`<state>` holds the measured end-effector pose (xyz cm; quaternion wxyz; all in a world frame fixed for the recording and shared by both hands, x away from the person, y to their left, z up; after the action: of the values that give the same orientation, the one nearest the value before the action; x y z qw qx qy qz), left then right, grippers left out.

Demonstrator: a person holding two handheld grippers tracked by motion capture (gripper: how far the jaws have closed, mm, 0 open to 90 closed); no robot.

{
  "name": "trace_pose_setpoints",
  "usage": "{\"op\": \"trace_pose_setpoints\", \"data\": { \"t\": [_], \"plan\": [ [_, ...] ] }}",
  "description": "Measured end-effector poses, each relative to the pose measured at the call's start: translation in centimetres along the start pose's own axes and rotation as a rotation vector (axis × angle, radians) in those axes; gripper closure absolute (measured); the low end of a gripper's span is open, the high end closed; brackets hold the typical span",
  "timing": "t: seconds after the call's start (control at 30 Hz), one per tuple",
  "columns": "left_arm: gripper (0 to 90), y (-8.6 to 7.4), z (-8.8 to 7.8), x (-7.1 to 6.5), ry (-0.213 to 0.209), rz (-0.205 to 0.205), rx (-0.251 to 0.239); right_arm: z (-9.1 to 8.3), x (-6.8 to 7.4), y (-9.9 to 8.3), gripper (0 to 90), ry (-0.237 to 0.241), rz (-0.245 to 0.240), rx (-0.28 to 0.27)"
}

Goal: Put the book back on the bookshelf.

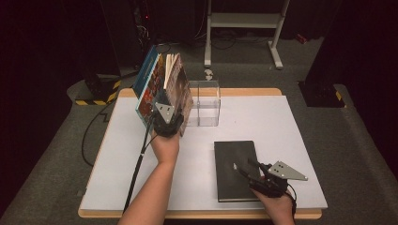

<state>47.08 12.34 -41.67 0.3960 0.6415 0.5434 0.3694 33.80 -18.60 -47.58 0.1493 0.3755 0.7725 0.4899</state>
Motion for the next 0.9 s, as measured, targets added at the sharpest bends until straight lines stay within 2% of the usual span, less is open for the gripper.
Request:
{"op": "trace_pose_setpoints", "data": {
  "t": [0.1, 0.13, 0.23, 0.33, 0.4, 0.43, 0.5, 0.57, 0.63, 0.8, 0.87, 0.9],
  "plan": [
    [54.4, -1.0, -1.1, -0.3, -0.023, 0.002, -0.004, 0.1, -0.4, -0.1, 44.2, -0.015, 0.010, 0.018],
    [54.0, -1.6, -1.6, -0.4, -0.042, -0.001, -0.002, 0.1, -0.6, -0.2, 43.5, -0.018, 0.012, 0.025],
    [51.4, -3.0, -2.6, -0.6, -0.070, 0.014, 0.012, 0.2, -1.2, -0.4, 41.1, -0.044, 0.024, 0.052],
    [47.0, -4.8, -3.5, -1.0, -0.159, -0.009, 0.061, 0.2, -2.1, -0.6, 36.6, -0.066, 0.052, 0.078],
    [44.0, -6.6, -4.0, -1.9, -0.234, 0.005, 0.120, 0.2, -2.6, -0.8, 34.7, -0.085, 0.062, 0.101],
    [43.2, -7.2, -4.1, -2.3, -0.259, 0.007, 0.135, 0.1, -3.1, -0.9, 33.1, -0.094, 0.074, 0.117],
    [41.5, -8.9, -4.6, -3.7, -0.338, 0.018, 0.183, 0.0, -3.7, -1.2, 30.7, -0.092, 0.100, 0.144],
    [39.1, -10.0, -5.0, -5.0, -0.400, 0.041, 0.224, 0.0, -4.4, -1.6, 28.1, -0.086, 0.136, 0.171],
    [35.7, -10.9, -5.4, -6.7, -0.500, 0.047, 0.248, 0.1, -5.0, -2.0, 23.9, -0.077, 0.173, 0.197],
    [31.7, -11.6, -6.1, -9.3, -0.634, 0.051, 0.271, 0.8, -5.0, -2.8, 21.9, -0.020, 0.223, 0.256],
    [29.5, -11.7, -6.0, -9.7, -0.657, 0.050, 0.285, 1.3, -4.8, -3.3, 20.2, -0.002, 0.232, 0.301],
    [29.1, -11.8, -6.0, -9.8, -0.665, 0.051, 0.291, 1.5, -4.8, -3.4, 20.1, 0.019, 0.244, 0.305]
  ]
}}
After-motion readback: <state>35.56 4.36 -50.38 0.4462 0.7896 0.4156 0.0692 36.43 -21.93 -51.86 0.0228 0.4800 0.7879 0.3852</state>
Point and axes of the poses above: each handheld gripper's, and its own axes: z roughly forward along the jaws, y roughly out of its top, x roughly to its left, the point moved 4 cm from there along z, roughly forward along the jaws, and after that the axes turned 11 degrees about x, right-handed, at the moved point
